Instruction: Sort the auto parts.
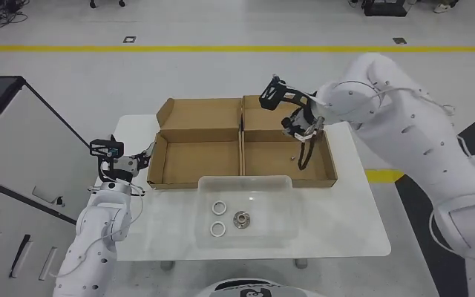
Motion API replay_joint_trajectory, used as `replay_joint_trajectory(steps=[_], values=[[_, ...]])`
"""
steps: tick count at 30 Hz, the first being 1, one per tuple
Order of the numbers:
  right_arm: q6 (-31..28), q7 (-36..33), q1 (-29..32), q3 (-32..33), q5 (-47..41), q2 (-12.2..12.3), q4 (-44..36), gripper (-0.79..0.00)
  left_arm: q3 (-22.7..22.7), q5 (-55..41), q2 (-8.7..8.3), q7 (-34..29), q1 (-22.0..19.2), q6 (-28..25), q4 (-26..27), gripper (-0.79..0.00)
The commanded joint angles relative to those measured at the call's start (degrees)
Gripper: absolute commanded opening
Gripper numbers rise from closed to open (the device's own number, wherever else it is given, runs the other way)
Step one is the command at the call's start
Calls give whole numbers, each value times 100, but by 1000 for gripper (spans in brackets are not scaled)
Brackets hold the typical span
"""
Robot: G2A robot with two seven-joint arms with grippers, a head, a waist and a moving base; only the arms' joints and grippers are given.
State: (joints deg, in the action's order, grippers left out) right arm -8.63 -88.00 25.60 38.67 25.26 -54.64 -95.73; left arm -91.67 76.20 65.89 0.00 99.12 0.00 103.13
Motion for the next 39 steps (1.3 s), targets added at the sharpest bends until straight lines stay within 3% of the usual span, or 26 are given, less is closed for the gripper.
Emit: replay_joint_trajectory(steps=[1,19,39], values=[[-3,0,-3,-137,114,-20,164,-785,0,0,0,0,0,0,0,0],[259,411,297,-1006,1843,-276,1127,-785,0,0,0,0,0,0,0,0],[163,673,772,-1070,1505,-459,1475,-785,0,0,0,0,0,0,0,0]])
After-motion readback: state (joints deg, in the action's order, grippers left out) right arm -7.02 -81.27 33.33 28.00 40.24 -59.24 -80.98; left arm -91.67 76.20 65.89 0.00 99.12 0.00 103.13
